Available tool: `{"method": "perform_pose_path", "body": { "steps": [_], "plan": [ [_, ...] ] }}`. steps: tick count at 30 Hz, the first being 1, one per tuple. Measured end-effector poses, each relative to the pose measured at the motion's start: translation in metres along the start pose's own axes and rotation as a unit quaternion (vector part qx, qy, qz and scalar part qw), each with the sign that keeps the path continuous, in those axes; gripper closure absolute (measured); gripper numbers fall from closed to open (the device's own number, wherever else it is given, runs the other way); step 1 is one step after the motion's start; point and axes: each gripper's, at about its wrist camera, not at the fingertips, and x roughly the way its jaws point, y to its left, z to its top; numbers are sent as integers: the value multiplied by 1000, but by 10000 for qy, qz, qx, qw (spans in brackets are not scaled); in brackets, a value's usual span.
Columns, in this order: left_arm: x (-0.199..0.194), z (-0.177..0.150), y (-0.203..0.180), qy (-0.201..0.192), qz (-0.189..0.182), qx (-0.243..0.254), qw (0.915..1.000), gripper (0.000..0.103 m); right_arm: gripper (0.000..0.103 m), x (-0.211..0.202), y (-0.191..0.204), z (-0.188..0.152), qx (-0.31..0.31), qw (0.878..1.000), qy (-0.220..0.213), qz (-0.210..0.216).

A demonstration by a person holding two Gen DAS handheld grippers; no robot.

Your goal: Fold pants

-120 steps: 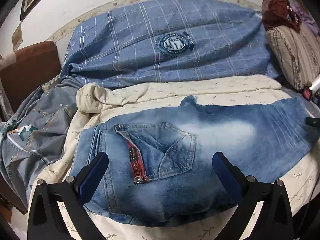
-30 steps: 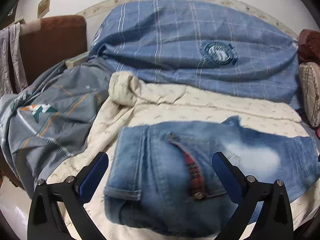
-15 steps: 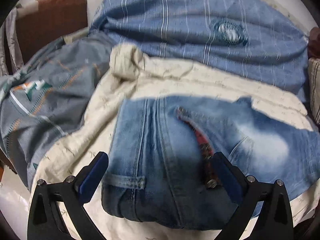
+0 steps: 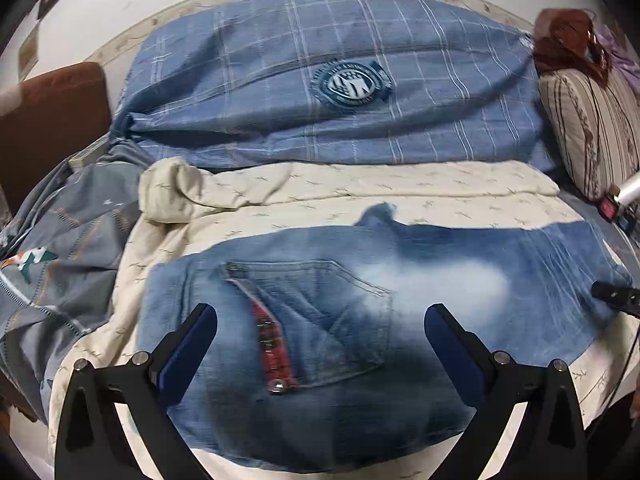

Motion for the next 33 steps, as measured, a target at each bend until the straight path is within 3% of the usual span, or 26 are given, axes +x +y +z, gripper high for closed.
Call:
{"method": "perform_pose_path", "body": {
  "steps": [2, 5, 7, 9, 12, 15, 17, 19, 22, 28, 33],
  "plan": [
    [10, -2, -6, 237, -58, 57, 9997, 0, 34, 6, -4, 0, -5, 9999, 165, 14],
    [31, -6, -10, 790, -118, -8, 9968, 0, 34, -2, -13, 1, 104, 9997, 56, 190],
    [35, -5, -7, 884, -132, -164, 9959, 0, 34, -23, -23, 4, 270, 9983, -362, 375],
    [28, -2, -5, 679, -178, -262, 9972, 0, 34, -52, -43, 7, 564, 9918, -976, 600],
    [18, 2, -11, 394, -264, -245, 9986, 0, 34, -75, -93, 8, 1441, 9760, -1465, 724],
    [17, 4, -21, 314, -395, -112, 9987, 0, 34, -77, -149, 0, 2600, 9481, -1425, 1148],
    [17, 6, -30, 243, -409, 11, 9989, 0, 34, -77, -170, -6, 2998, 9321, -1433, 1443],
    [16, 7, -39, 191, -475, 83, 9987, 0, 34, -73, -179, -7, 3120, 9257, -1366, 1643],
    [18, 7, -49, 169, -582, 138, 9981, 0, 34, -57, -182, -6, 3226, 9250, -960, 1764],
    [22, 3, -68, 199, -651, 368, 9970, 0, 36, -32, -165, 0, 3011, 9418, -337, 1454],
    [19, 3, -68, 114, -657, 384, 9970, 0, 36, -19, -164, 4, 3021, 9453, -205, 1216]
  ]
}}
